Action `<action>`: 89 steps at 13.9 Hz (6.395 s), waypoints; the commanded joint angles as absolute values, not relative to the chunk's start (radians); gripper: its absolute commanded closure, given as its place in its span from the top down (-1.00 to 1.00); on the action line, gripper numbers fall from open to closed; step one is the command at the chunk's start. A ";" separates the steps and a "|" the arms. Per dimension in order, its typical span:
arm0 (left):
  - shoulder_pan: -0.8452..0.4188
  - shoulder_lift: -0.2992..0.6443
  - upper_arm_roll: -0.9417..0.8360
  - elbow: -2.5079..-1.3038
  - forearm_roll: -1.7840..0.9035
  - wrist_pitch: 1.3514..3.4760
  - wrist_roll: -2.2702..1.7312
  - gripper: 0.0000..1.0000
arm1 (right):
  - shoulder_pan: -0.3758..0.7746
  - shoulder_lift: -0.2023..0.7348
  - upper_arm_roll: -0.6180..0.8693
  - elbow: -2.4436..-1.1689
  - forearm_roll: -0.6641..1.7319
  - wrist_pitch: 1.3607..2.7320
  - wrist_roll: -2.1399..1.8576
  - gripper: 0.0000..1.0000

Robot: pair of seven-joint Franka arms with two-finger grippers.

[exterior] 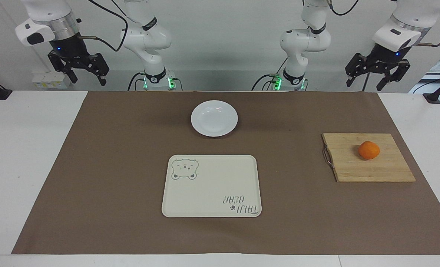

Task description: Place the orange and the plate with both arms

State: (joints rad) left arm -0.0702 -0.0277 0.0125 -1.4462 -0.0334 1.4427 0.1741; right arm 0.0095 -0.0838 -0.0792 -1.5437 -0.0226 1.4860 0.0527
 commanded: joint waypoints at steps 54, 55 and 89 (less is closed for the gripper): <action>0.167 -0.006 0.011 -1.848 -0.018 1.923 0.445 1.00 | 0.006 -0.080 -0.075 -1.526 -0.032 1.462 0.038 1.00; 0.169 -0.005 0.011 -1.883 -0.018 1.966 0.449 1.00 | 0.006 -0.080 -0.075 -1.528 -0.032 1.462 0.038 1.00; -0.079 0.072 0.005 -2.043 -0.020 2.002 0.322 -1.00 | 0.006 -0.080 -0.075 -1.528 -0.031 1.462 0.038 1.00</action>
